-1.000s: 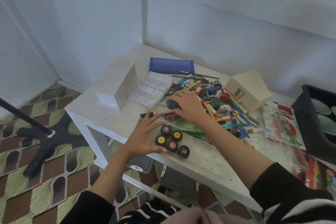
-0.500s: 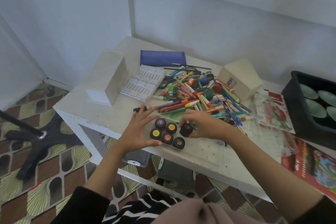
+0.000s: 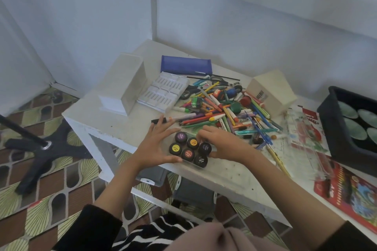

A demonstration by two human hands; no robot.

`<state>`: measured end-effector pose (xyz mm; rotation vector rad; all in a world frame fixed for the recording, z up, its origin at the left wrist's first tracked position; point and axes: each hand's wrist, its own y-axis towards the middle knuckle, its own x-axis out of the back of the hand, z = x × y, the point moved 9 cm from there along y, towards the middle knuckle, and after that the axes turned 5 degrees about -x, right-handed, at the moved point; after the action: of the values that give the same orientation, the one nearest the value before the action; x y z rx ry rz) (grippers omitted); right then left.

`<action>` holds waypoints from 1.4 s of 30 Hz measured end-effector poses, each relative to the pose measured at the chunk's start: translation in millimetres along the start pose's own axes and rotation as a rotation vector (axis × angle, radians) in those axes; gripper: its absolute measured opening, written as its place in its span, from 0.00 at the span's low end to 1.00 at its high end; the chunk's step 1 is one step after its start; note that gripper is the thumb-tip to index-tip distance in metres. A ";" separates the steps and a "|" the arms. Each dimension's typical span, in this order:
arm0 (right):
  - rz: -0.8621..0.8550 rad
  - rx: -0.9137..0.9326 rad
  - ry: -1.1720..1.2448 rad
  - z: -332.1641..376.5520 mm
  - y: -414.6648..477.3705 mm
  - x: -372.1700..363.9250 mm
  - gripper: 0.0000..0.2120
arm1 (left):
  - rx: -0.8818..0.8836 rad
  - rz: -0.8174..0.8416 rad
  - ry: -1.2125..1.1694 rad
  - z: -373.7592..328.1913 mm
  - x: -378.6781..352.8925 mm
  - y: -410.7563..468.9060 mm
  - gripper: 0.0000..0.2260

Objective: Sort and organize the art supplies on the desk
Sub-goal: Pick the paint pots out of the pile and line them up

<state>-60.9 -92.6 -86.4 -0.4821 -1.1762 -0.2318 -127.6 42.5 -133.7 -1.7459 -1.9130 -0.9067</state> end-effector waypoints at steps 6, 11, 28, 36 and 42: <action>-0.018 -0.022 0.124 -8.6 6.8 28.7 0.11 | -0.009 -0.011 -0.020 -0.8 0.9 0.1 0.40; -0.321 -0.025 0.088 -24.4 39.2 69.4 0.08 | -0.003 -0.014 -0.012 1.1 -0.3 -0.7 0.40; -0.509 -0.216 0.193 -46.2 54.8 70.9 0.17 | -0.021 -0.036 0.004 -1.4 0.4 -1.2 0.40; 0.076 -0.201 0.370 -41.1 -17.7 39.6 0.14 | -0.040 -0.054 0.032 -0.2 -1.6 -1.7 0.41; 0.243 -0.203 0.306 -27.1 -41.7 6.7 0.15 | -0.038 -0.062 0.018 -0.4 -0.8 -1.9 0.40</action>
<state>-53.4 -141.6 -78.4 -0.7353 -0.7904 -0.2073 -129.3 41.6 -134.3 -1.7024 -1.9605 -0.9838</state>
